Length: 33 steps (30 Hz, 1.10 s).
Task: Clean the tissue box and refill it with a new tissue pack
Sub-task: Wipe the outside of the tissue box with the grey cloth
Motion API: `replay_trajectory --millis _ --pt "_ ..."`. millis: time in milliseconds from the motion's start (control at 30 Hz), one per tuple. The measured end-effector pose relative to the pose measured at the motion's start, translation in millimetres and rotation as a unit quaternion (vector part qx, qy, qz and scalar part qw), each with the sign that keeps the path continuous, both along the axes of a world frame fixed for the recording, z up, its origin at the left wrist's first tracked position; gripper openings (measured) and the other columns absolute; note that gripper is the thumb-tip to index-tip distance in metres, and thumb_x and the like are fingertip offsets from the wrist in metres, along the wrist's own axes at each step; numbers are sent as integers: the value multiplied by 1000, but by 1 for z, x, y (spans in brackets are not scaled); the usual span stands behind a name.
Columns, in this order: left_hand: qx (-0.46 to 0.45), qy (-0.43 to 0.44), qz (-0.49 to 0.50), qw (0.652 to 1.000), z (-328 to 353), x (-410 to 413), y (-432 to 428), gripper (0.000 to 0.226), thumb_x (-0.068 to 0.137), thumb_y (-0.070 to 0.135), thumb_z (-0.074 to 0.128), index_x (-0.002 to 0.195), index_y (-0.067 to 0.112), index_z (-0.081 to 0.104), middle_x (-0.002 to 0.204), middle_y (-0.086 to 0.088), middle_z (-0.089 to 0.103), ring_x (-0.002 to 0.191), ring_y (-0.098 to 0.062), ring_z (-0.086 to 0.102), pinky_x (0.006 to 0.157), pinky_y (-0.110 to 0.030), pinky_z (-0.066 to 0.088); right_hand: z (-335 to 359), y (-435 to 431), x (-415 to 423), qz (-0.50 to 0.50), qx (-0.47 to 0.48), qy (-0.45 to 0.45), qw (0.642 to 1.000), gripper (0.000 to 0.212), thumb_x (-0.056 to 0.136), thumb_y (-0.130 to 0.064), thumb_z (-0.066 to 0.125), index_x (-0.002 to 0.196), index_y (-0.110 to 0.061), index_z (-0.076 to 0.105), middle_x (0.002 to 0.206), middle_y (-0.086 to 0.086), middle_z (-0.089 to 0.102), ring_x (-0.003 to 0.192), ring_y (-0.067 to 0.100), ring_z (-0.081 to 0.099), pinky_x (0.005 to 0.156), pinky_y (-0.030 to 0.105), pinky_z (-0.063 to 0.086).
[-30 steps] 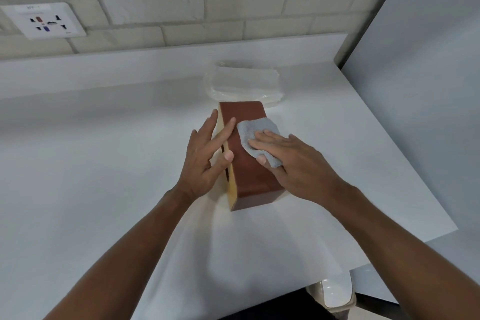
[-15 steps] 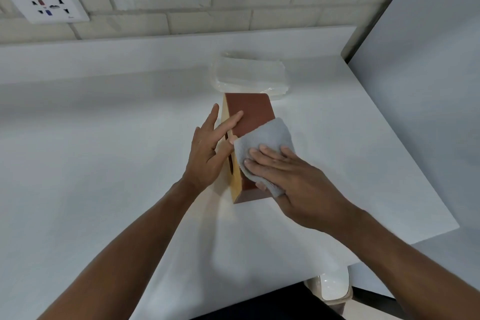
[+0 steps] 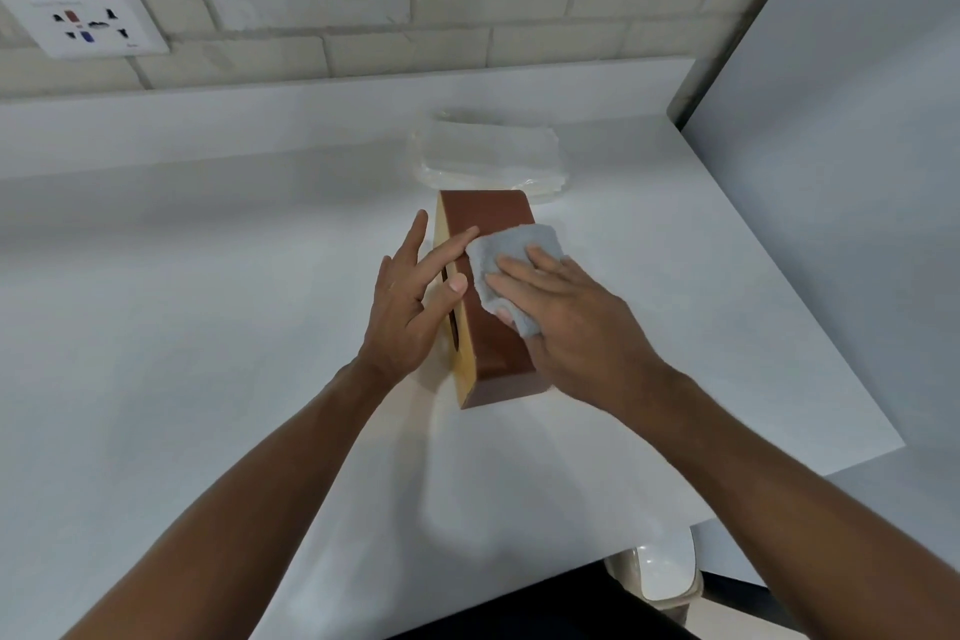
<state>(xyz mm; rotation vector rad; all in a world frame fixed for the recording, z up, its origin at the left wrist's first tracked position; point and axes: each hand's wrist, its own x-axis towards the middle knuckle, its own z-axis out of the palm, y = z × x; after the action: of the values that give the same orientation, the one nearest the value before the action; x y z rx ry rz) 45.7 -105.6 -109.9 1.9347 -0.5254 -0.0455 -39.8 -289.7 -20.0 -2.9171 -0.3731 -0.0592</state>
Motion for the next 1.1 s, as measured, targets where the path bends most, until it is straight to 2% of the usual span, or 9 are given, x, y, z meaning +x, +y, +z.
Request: replay_trajectory --millis 100,200,300,400,533,667,833,967,1100 --pt "-1 -9 0 1000 0 0 1 45 102 51 39 146 53 41 164 5 44 162 -12 7 122 -70 12 -2 -2 -22 21 -11 -32 999 37 98 -22 49 133 -17 60 139 0 59 136 25 47 108 41 42" --pt "-15 -1 -2 1000 0 -2 -1 44 101 51 39 145 56 40 165 3 42 162 -12 7 123 -69 12 0 -12 -26 29 -3 -21 999 45 98 -25 34 135 -20 58 142 -3 56 139 25 45 108 41 40" --pt "-8 2 -5 1000 0 -1 -2 45 101 53 38 146 56 40 166 2 40 162 -11 6 123 -70 10 1 -5 -2 6 -16 -1 1000 40 100 -21 49 140 -21 54 147 -3 51 143 25 37 112 38 34" --pt "-7 -1 -4 1000 0 1 0 45 101 52 40 146 56 40 166 3 40 162 -11 6 123 -70 11 -2 -7 -11 14 -9 -30 999 35 99 -25 51 133 -19 60 140 -2 58 137 24 46 107 39 41" --pt "-22 2 -5 1000 0 -2 -1 45 102 50 41 143 68 40 164 10 42 162 -9 6 123 -69 12 -8 -24 -29 16 33 9 999 39 103 -29 43 141 -30 52 150 -11 47 144 15 35 116 38 31" --pt "-21 14 -5 1000 2 -2 0 45 101 51 42 142 70 39 165 10 41 161 -6 5 124 -67 11 -3 -16 5 -75 74 21 994 42 105 -31 34 143 -23 51 153 -7 44 147 19 29 119 36 22" --pt "-22 8 -7 1000 0 -2 0 45 102 50 39 146 58 39 166 6 40 161 -8 6 124 -68 12 -12 -9 -30 50 55 20 997 44 101 -31 41 143 -25 51 152 -8 45 146 13 32 119 35 26" --pt "-31 26 -7 999 1 -4 -1 44 102 51 39 146 59 39 165 13 40 161 -5 5 125 -67 12 -7 -17 -3 -46 68 9 997 39 105 -31 44 141 -23 53 151 -6 47 146 19 33 118 38 29" --pt "-45 35 -21 998 5 -7 -4 50 101 52 39 150 56 31 160 41 27 160 -3 2 128 -64 9 -13 -11 -12 -41 91 8 995 41 104 -38 43 141 -24 53 150 -8 48 144 8 34 108 25 33"
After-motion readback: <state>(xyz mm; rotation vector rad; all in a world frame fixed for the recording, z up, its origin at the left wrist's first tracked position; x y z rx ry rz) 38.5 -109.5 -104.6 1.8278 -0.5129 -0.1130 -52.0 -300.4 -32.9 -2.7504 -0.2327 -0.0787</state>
